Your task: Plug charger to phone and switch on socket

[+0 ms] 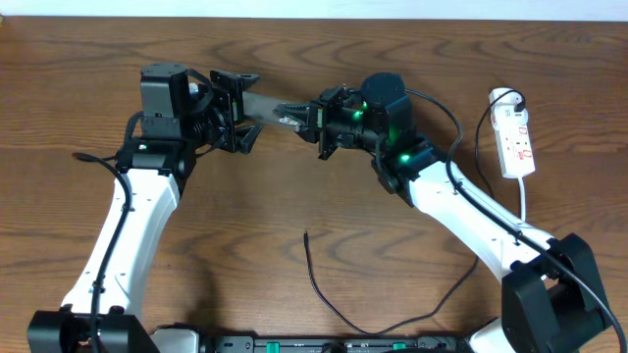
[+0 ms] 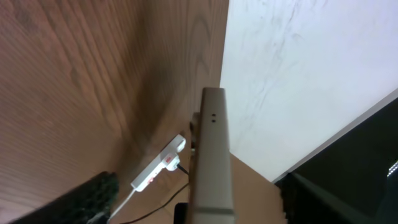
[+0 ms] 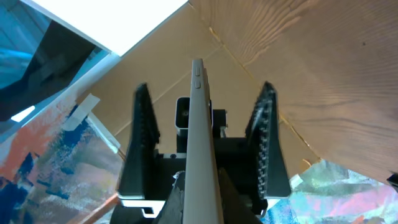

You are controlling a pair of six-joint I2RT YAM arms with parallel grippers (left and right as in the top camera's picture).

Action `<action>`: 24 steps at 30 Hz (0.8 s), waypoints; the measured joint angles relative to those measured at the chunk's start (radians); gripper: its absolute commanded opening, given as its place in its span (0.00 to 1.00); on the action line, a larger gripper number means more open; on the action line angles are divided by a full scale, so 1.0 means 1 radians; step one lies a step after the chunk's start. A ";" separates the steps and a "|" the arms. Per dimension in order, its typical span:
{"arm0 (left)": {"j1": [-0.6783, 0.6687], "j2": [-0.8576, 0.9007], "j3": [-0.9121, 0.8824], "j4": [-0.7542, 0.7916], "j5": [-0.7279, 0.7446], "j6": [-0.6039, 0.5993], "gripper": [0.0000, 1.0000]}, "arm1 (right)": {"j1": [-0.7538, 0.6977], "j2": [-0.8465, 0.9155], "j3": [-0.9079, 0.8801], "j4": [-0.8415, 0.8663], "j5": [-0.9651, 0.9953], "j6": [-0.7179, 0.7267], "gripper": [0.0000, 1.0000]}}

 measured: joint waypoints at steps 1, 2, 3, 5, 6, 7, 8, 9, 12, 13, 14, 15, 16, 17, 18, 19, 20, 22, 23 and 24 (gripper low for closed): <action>0.000 0.000 0.000 0.000 0.000 -0.001 0.70 | 0.002 0.000 0.000 0.005 0.002 0.003 0.01; 0.000 0.000 0.000 0.001 0.000 -0.002 0.67 | 0.002 0.000 0.000 0.008 0.003 0.007 0.01; 0.000 0.000 0.000 0.001 0.000 -0.006 0.62 | 0.002 0.000 0.000 0.009 0.005 0.010 0.01; 0.000 0.000 0.000 0.002 -0.001 -0.008 0.52 | 0.003 0.000 0.000 0.012 0.006 0.012 0.01; 0.000 0.000 0.000 0.002 -0.001 -0.011 0.47 | 0.003 0.000 0.000 0.012 0.006 0.013 0.01; 0.000 0.000 0.000 0.002 -0.001 -0.016 0.43 | 0.003 0.000 0.000 0.012 0.007 0.014 0.01; 0.000 0.000 0.000 0.002 -0.001 -0.019 0.38 | 0.003 0.000 0.000 0.012 0.007 0.014 0.01; 0.000 0.000 0.000 0.002 -0.001 -0.024 0.33 | 0.003 0.000 0.000 0.012 0.008 0.014 0.01; 0.000 0.000 0.000 0.002 0.000 -0.021 0.10 | 0.006 0.000 0.000 0.012 0.011 0.014 0.01; 0.000 0.000 0.000 0.003 -0.002 -0.026 0.08 | 0.008 0.000 0.000 0.010 0.013 0.014 0.01; 0.000 0.000 0.000 0.005 -0.002 -0.026 0.08 | 0.010 0.000 0.000 0.009 0.014 0.015 0.01; 0.001 0.000 0.000 0.006 -0.004 -0.020 0.07 | 0.014 0.000 -0.001 0.006 0.021 0.018 0.01; 0.002 0.000 0.000 0.005 -0.004 -0.019 0.07 | 0.017 0.000 -0.001 0.005 0.028 0.022 0.01; 0.002 0.000 0.000 0.005 -0.005 -0.017 0.07 | 0.018 0.000 -0.001 0.006 0.031 0.025 0.02; 0.003 0.000 0.000 0.004 -0.005 -0.014 0.07 | 0.020 0.000 -0.001 0.006 0.034 0.026 0.02; 0.004 0.000 0.000 0.004 -0.005 -0.013 0.07 | 0.022 0.000 -0.001 0.006 0.037 0.026 0.02; 0.004 0.000 0.000 0.004 -0.005 -0.013 0.07 | 0.024 0.000 -0.001 0.006 0.042 0.027 0.02; 0.006 0.000 0.000 0.003 -0.005 -0.011 0.07 | 0.028 0.000 -0.001 0.006 0.050 0.029 0.01; 0.006 0.000 0.000 0.003 -0.006 -0.009 0.08 | 0.029 0.000 -0.001 0.007 0.052 0.029 0.02; 0.006 0.000 0.000 0.003 -0.008 -0.009 0.08 | 0.030 0.000 -0.001 0.007 0.054 0.029 0.01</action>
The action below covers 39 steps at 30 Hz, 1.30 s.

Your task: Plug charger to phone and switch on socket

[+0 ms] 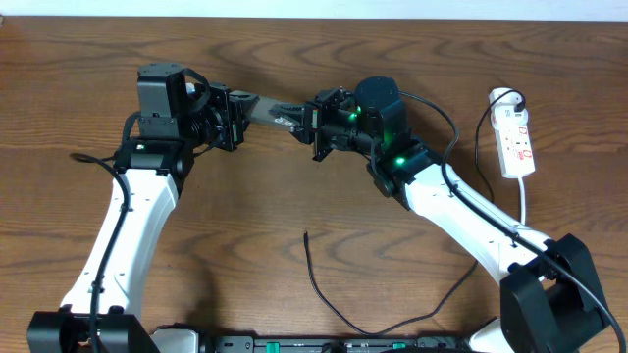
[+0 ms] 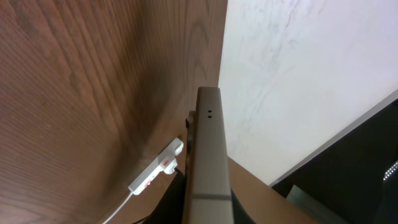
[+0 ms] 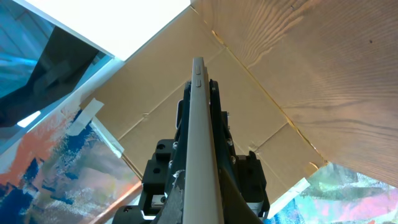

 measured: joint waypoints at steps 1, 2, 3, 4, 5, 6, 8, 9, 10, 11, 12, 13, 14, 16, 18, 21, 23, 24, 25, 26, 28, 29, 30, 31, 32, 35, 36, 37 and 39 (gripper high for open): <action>0.000 0.000 0.000 0.000 0.000 0.000 0.07 | 0.000 0.000 0.000 0.000 0.000 0.000 0.01; 0.000 0.000 0.000 0.000 0.000 0.000 0.07 | 0.001 0.000 0.000 0.000 0.001 0.000 0.01; 0.000 0.000 0.000 0.000 0.000 0.001 0.07 | 0.001 0.000 0.000 0.000 0.002 0.000 0.06; 0.000 0.000 0.000 0.000 -0.001 0.003 0.08 | 0.001 0.000 0.000 0.000 0.002 0.000 0.16; 0.000 0.000 0.000 0.000 -0.001 0.002 0.08 | 0.001 0.000 0.000 0.002 0.003 0.000 0.34; 0.000 0.000 0.000 -0.002 0.000 -0.002 0.07 | 0.002 0.000 0.000 0.004 0.003 -0.003 0.46; 0.000 0.000 0.000 0.000 -0.004 -0.008 0.07 | 0.006 0.000 0.000 0.009 -0.001 0.000 0.83; 0.000 0.000 0.000 -0.006 -0.006 -0.010 0.07 | 0.011 0.000 0.000 0.015 -0.003 0.000 0.98; 0.000 0.001 0.000 -0.008 -0.011 -0.009 0.07 | 0.016 0.000 0.000 0.021 -0.007 0.000 0.99; 0.000 0.001 0.000 -0.008 -0.013 -0.009 0.07 | 0.018 0.000 0.000 0.023 -0.009 0.000 0.99; 0.001 0.001 0.000 -0.008 -0.016 -0.008 0.07 | 0.021 0.000 0.001 0.024 -0.011 -0.003 0.99; 0.002 0.001 0.000 -0.008 -0.016 -0.007 0.07 | 0.022 0.000 0.000 0.025 -0.012 -0.003 0.99; 0.005 0.001 0.000 -0.008 -0.017 -0.003 0.07 | 0.022 0.000 0.001 0.026 -0.013 -0.003 0.99; 0.018 0.001 0.000 -0.007 -0.019 0.011 0.07 | 0.017 0.000 0.000 0.027 -0.015 -0.003 0.99; 0.045 0.001 0.000 -0.008 -0.019 0.037 0.07 | 0.006 0.000 0.000 0.027 -0.019 -0.009 0.99; 0.129 0.001 0.000 -0.008 0.004 0.146 0.07 | -0.039 0.000 0.001 0.027 -0.042 -0.082 0.99; 0.183 0.001 0.000 -0.008 0.028 0.221 0.07 | -0.071 0.000 0.000 0.027 -0.063 -0.144 0.99; 0.216 0.001 0.000 -0.008 0.047 0.273 0.07 | -0.095 0.000 0.001 0.027 -0.079 -0.200 0.99; 0.237 0.001 0.000 -0.008 0.062 0.307 0.07 | -0.110 0.000 0.000 0.027 -0.092 -0.236 0.99; 0.268 0.001 0.000 -0.008 0.088 0.369 0.07 | -0.136 0.000 0.000 0.026 -0.112 -0.301 0.99; 0.312 0.001 0.000 -0.008 0.137 0.457 0.07 | -0.170 0.000 0.001 0.027 -0.144 -0.396 0.99; 0.337 0.001 0.000 -0.007 0.170 0.516 0.08 | -0.190 0.000 0.000 0.027 -0.163 -0.459 0.99; 0.354 0.001 0.000 -0.008 0.196 0.555 0.07 | -0.204 0.000 0.000 0.026 -0.177 -0.504 0.99; 0.376 0.001 0.000 -0.008 0.234 0.610 0.08 | -0.220 0.000 0.000 0.025 -0.194 -0.565 0.99; 0.391 0.001 0.000 -0.008 0.263 0.650 0.07 | -0.230 0.000 0.000 0.024 -0.204 -0.604 0.99; 0.443 0.001 0.000 -0.006 0.371 0.785 0.08 | -0.250 0.000 0.005 -0.038 -0.240 -0.748 0.99; 0.469 0.001 0.000 -0.007 0.433 0.856 0.07 | -0.251 -0.001 0.006 -0.105 -0.249 -0.816 0.99; 0.480 0.001 0.000 -0.007 0.455 0.883 0.07 | -0.251 0.000 0.014 -0.189 -0.245 -0.861 0.99; 0.509 0.001 0.000 -0.007 0.507 0.949 0.07 | -0.250 -0.002 0.023 -0.388 -0.219 -0.966 0.99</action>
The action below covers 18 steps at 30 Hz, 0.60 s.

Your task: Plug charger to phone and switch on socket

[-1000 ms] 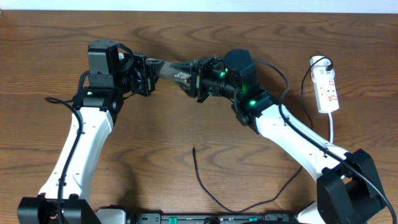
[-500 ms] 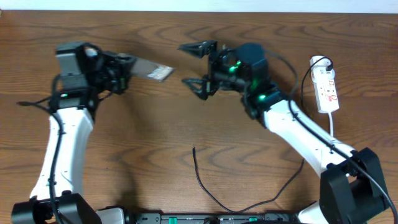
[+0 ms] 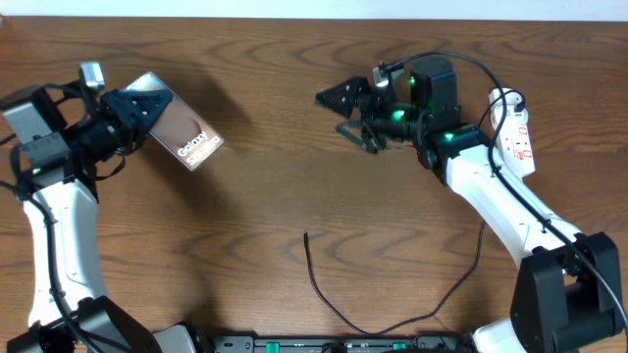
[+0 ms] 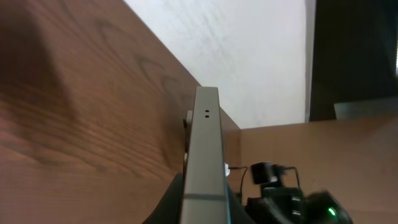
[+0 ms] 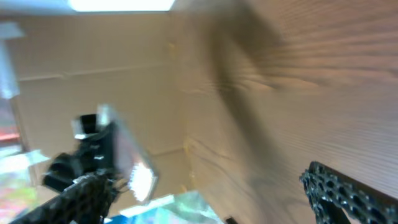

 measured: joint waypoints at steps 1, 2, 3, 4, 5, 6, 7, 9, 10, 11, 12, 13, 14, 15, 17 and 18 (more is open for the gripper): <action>0.009 0.000 0.000 0.003 0.013 0.013 0.07 | 0.000 0.000 0.001 -0.060 0.013 -0.031 0.99; 0.022 0.000 0.000 0.000 0.024 0.028 0.07 | 0.002 0.000 0.006 -0.158 0.040 -0.085 0.99; 0.030 0.000 0.000 0.001 0.029 0.034 0.08 | 0.003 0.001 0.011 -0.214 0.059 -0.114 0.99; 0.043 0.000 0.000 0.002 0.036 0.042 0.07 | 0.010 0.001 0.021 -0.304 0.095 -0.164 0.99; 0.055 0.000 0.000 0.001 0.041 0.051 0.07 | 0.024 0.001 0.042 -0.401 0.142 -0.214 0.99; 0.061 0.000 0.000 0.002 0.044 0.055 0.07 | 0.036 0.001 0.056 -0.455 0.173 -0.244 0.99; 0.068 0.000 0.000 0.001 0.045 0.058 0.08 | 0.065 0.001 0.077 -0.528 0.222 -0.286 0.99; 0.080 0.000 0.000 0.001 0.047 0.061 0.07 | 0.119 0.001 0.104 -0.594 0.296 -0.337 0.99; 0.085 0.000 0.000 0.002 0.048 0.062 0.07 | 0.152 0.001 0.113 -0.621 0.335 -0.357 0.99; 0.088 0.000 0.000 0.001 0.048 0.063 0.07 | 0.185 0.001 0.120 -0.650 0.373 -0.372 0.99; 0.090 0.000 0.000 0.001 0.048 0.064 0.07 | 0.225 0.001 0.125 -0.683 0.421 -0.386 0.99; 0.090 0.000 0.000 0.002 0.049 0.064 0.07 | 0.262 0.001 0.125 -0.715 0.467 -0.393 0.99; 0.090 0.000 0.000 0.001 0.050 0.064 0.07 | 0.299 0.001 0.125 -0.745 0.512 -0.394 0.99; 0.090 0.000 0.000 0.001 0.050 0.064 0.07 | 0.333 0.001 0.125 -0.769 0.554 -0.394 0.99; 0.090 0.000 0.000 0.001 0.050 0.064 0.07 | 0.393 0.001 0.125 -0.793 0.623 -0.392 0.99; 0.090 0.000 0.000 0.001 0.050 0.064 0.07 | 0.428 0.002 0.125 -0.796 0.655 -0.392 0.99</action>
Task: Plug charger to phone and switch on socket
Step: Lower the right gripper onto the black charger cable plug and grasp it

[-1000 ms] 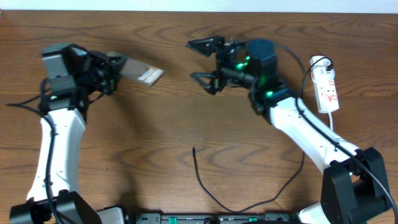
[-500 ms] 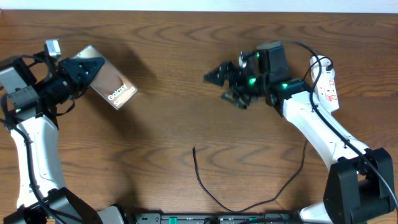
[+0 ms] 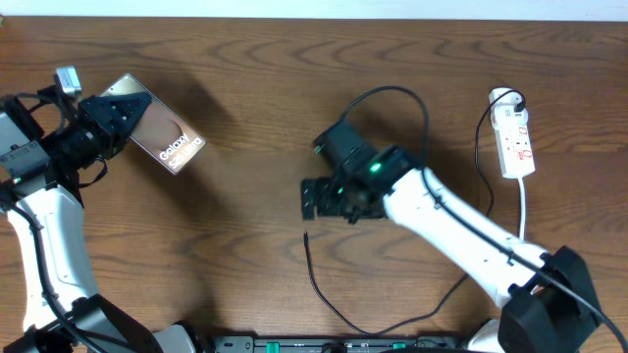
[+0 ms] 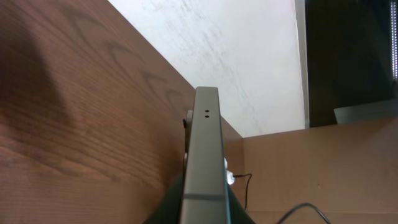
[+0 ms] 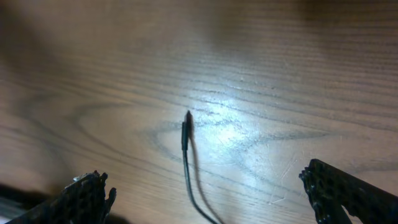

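Observation:
The phone (image 3: 157,137), its screen reading "Galaxy", is held above the table at the far left with my left gripper (image 3: 106,116) shut on its end. In the left wrist view the phone (image 4: 205,143) stands edge-on between the jaws of the left gripper (image 4: 205,208). The black charger cable's free end (image 3: 306,235) lies on the wood at centre front. My right gripper (image 3: 339,201) hovers just above it, open. In the right wrist view the cable tip (image 5: 185,132) lies between the spread fingers of the right gripper (image 5: 211,199), untouched.
A white power strip (image 3: 515,142) lies at the right edge with a plug in its far end; it also shows small as the power strip (image 4: 229,178). The black cable (image 3: 329,304) runs from its tip toward the table's front edge.
My right gripper, open, has moved from the upper middle of the table down to the centre, over the cable's free end. The left gripper has shifted the phone slightly further left.
At first my right gripper held the phone mid-table with the left gripper open around its other end. Then the left was shut on it too. Later the left held the phone alone at the far left, the right open and apart, now above the cable tip.

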You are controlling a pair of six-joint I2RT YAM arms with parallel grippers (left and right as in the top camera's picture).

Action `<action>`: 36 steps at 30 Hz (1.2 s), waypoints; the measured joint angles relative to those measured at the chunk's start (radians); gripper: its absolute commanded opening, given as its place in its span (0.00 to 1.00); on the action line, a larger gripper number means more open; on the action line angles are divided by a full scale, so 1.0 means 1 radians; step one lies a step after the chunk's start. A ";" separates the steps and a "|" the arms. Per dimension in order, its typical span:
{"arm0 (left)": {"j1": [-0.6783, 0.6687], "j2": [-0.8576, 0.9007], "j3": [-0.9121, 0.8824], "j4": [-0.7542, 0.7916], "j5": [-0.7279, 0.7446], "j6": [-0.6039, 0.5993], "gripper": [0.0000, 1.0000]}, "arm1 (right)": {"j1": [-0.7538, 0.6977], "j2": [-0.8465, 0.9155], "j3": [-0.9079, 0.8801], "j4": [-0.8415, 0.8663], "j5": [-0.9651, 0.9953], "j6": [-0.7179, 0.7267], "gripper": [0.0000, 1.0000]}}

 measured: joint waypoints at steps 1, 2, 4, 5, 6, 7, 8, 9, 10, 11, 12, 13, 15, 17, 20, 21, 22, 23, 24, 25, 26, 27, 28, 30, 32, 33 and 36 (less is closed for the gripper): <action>0.000 0.000 0.000 0.000 0.000 0.000 0.07 | 0.014 0.000 0.000 0.000 0.015 0.000 0.99; 0.001 0.000 0.000 0.000 0.000 0.000 0.07 | 0.038 0.001 0.000 0.000 0.034 0.005 0.99; 0.003 0.000 0.000 -0.001 0.000 0.000 0.07 | 0.079 0.005 -0.002 0.001 0.060 0.024 0.99; 0.005 0.000 0.000 -0.002 0.000 0.000 0.07 | 0.092 0.008 -0.005 0.003 0.068 0.035 0.99; 0.010 0.000 0.000 -0.003 0.000 0.000 0.07 | 0.107 0.013 -0.013 0.005 0.076 0.051 0.99; 0.016 0.000 0.000 -0.004 0.000 0.000 0.07 | 0.122 0.019 -0.026 0.007 0.081 0.069 0.99; 0.023 0.000 0.000 -0.006 0.000 0.000 0.07 | 0.135 0.028 -0.039 0.011 0.085 0.084 0.99; 0.027 0.000 0.000 -0.008 0.000 0.000 0.07 | 0.142 0.036 -0.046 0.016 0.085 0.091 0.99; 0.030 0.000 0.000 -0.008 0.000 0.000 0.07 | 0.150 0.050 -0.051 0.020 0.087 0.100 0.99; 0.033 0.000 0.000 -0.009 0.000 0.000 0.07 | 0.156 0.063 -0.055 0.027 0.089 0.105 0.98; 0.034 0.000 0.000 -0.009 0.000 0.000 0.07 | 0.163 0.079 -0.056 0.034 0.089 0.109 0.98; 0.035 0.000 0.000 -0.009 0.000 0.000 0.07 | 0.170 0.098 -0.057 0.042 0.092 0.113 0.96; 0.035 0.000 0.000 -0.018 0.000 0.000 0.07 | 0.191 0.138 -0.059 0.049 0.092 0.126 0.95; 0.035 0.000 0.000 -0.023 0.000 0.000 0.08 | 0.211 0.167 -0.060 0.050 0.095 0.142 0.88; 0.035 0.000 0.000 -0.024 0.000 0.000 0.07 | 0.233 0.204 -0.062 0.051 0.091 0.166 0.71; 0.035 0.000 0.000 -0.025 0.000 0.000 0.07 | 0.237 0.208 -0.062 0.050 0.093 0.171 0.66; 0.035 0.000 0.000 -0.026 0.000 0.000 0.07 | 0.238 0.212 -0.063 0.047 0.090 0.175 0.63; 0.035 0.000 0.000 -0.027 0.000 0.000 0.07 | 0.237 0.213 -0.063 0.045 0.092 0.181 0.61; 0.035 0.000 0.000 -0.029 0.000 0.000 0.07 | 0.237 0.212 -0.063 0.044 0.092 0.187 0.60; 0.035 0.000 0.000 -0.029 0.000 0.000 0.07 | 0.236 0.212 -0.063 0.045 0.092 0.191 0.59; 0.035 0.000 0.000 -0.029 0.000 0.000 0.07 | 0.236 0.216 -0.063 0.045 0.092 0.192 0.57; 0.035 0.000 0.000 -0.029 0.000 0.000 0.08 | 0.236 0.218 -0.063 0.046 0.092 0.193 0.57; 0.035 0.000 0.000 -0.030 0.000 0.000 0.07 | 0.236 0.225 -0.063 0.050 0.092 0.194 0.56; 0.035 0.000 0.000 -0.030 0.000 0.000 0.07 | 0.236 0.248 -0.063 0.058 0.090 0.196 0.56; 0.035 0.000 0.000 -0.031 0.000 0.000 0.07 | 0.232 0.274 -0.062 0.056 0.082 0.196 0.55; 0.035 0.000 0.000 -0.032 0.000 0.000 0.08 | 0.229 0.275 -0.059 0.056 0.075 0.197 0.54; 0.035 0.000 0.000 -0.032 0.000 0.000 0.07 | 0.214 0.276 -0.056 0.058 0.059 0.198 0.54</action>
